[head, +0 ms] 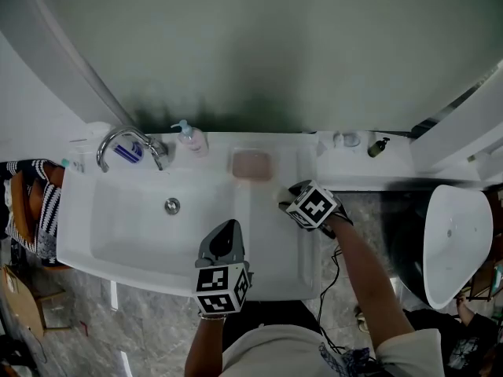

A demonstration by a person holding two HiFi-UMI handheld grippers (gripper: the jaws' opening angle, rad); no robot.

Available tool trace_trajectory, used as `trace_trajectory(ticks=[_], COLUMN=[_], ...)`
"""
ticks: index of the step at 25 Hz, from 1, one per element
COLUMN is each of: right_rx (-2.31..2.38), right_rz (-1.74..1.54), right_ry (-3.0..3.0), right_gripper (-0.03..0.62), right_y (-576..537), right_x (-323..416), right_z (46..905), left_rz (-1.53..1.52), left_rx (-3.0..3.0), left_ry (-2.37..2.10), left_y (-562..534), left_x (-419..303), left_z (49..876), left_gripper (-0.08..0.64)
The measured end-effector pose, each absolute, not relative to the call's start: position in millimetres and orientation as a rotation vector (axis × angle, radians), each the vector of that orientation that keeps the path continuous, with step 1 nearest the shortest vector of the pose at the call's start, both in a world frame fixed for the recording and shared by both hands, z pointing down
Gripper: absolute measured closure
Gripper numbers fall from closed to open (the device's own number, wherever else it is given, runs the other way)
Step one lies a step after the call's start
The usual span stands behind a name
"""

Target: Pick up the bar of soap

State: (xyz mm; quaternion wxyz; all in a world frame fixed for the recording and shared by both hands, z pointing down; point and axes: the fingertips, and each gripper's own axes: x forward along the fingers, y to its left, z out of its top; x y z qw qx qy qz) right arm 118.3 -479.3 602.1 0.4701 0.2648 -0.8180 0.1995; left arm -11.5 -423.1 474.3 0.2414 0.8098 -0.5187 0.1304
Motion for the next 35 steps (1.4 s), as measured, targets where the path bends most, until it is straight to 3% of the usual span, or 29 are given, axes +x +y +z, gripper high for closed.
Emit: trace_trajectory(ticks=[35], right_rx=[0.434], right_rz=[0.592], right_ry=[-1.963], right_gripper=[0.377], right_y=[-462], right_x=[115], right_z=[631], left_rz=[0.381], left_rx=[2.170], left_ry=[-1.440], left_y=[-413], left_x=[-27], left_z=[482], left_gripper=[0.551])
